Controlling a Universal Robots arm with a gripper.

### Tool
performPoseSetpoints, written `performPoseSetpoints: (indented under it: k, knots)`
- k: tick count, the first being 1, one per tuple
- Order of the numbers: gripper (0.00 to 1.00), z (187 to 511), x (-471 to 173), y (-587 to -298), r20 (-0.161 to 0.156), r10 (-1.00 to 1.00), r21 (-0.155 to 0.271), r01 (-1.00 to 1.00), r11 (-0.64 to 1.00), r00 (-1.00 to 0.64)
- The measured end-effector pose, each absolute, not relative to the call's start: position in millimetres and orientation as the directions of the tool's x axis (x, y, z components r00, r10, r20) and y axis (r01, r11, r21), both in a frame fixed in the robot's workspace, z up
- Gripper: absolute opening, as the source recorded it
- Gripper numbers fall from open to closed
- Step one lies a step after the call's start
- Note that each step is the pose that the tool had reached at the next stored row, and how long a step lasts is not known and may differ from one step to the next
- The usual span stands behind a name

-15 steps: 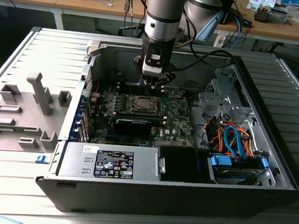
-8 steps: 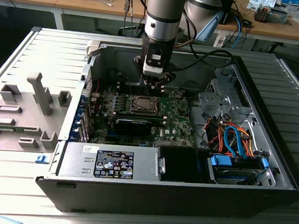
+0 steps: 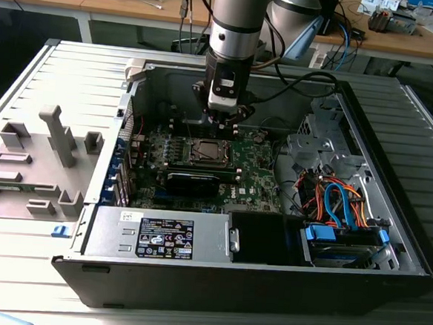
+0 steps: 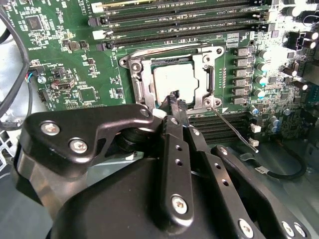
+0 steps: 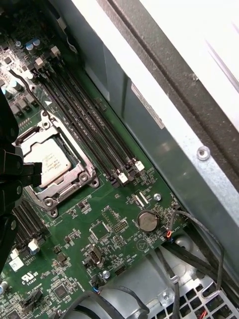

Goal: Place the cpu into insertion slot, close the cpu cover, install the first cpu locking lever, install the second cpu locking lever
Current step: 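Install the first cpu locking lever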

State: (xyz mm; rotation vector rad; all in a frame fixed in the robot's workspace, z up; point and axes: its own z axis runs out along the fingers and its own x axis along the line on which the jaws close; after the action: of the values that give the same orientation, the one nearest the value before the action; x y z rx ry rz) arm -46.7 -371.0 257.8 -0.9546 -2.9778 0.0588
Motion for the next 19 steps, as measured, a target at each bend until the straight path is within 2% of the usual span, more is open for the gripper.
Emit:
performPoseSetpoints:
  k: [19]
  knots:
    - [0.11,257.8,-46.7,-371.0,0.002,0.545,-0.04,0.544,0.838,-0.839]
